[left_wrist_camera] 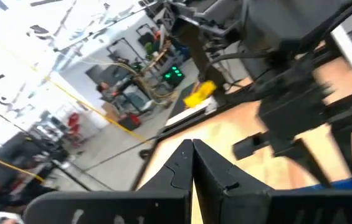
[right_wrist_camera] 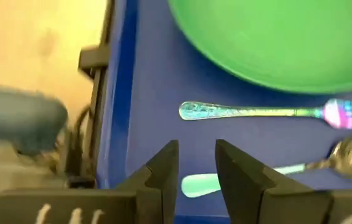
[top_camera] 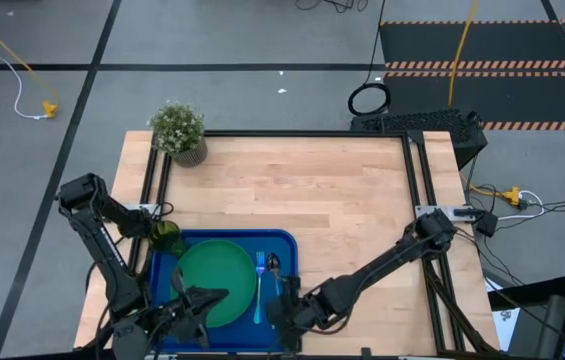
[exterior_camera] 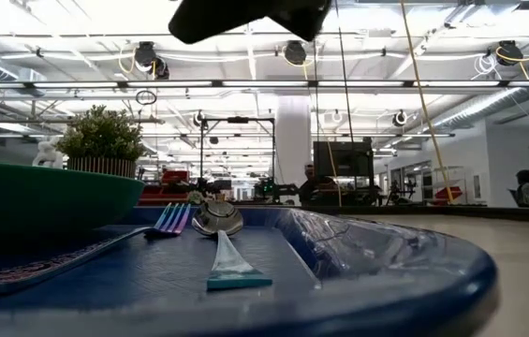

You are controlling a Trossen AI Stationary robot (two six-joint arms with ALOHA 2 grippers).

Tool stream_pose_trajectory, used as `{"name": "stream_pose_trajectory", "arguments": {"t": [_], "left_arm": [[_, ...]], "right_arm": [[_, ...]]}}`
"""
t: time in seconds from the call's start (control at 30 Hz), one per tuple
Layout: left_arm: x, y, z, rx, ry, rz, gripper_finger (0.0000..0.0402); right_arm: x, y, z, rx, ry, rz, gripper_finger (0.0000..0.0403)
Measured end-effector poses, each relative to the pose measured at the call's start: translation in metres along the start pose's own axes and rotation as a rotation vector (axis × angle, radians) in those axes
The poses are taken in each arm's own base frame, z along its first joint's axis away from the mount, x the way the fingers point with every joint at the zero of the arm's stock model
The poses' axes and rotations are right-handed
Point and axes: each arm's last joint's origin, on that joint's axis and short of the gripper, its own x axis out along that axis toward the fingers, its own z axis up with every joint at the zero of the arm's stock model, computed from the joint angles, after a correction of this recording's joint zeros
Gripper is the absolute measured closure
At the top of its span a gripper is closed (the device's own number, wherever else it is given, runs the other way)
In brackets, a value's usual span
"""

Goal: Pick and place plate/cup/fork/spoon on tray
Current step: Put the blue spoon to the right of the blue fork on the dark blue tray

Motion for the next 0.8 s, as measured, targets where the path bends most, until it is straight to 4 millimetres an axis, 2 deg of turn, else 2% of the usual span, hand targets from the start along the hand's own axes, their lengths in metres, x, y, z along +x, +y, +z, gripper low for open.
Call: {"name": "stream_pose_trajectory", "arguments": {"t": [0.13, 0.23, 0.5, 0.63, 0.8], "left_arm": [[-0.001, 0.000, 0.000, 0.058, 0.003, 0.009, 0.0394], [-0.001, 0.001, 0.003, 0.017, -0.002, 0.012, 0.0394], [0.000, 0.019, 0.012, -0.103, -0.009, 0.025, 0.0394], [-0.001, 0.028, 0.015, -0.138, -0.013, 0.024, 0.0394], [0.002, 0.031, 0.015, -0.139, -0.008, 0.034, 0.0394]], "right_arm": [[-0.002, 0.007, -0.004, -0.221, 0.000, 0.011, 0.0305], [-0.002, 0.010, -0.006, -0.316, -0.001, 0.016, 0.0316], [0.027, -0.009, -0.041, -0.426, 0.073, 0.001, 0.0392], [0.040, -0.021, -0.051, -0.403, 0.087, 0.074, 0.0395], [0.049, -0.030, -0.054, -0.368, 0.045, 0.134, 0.0401]]}}
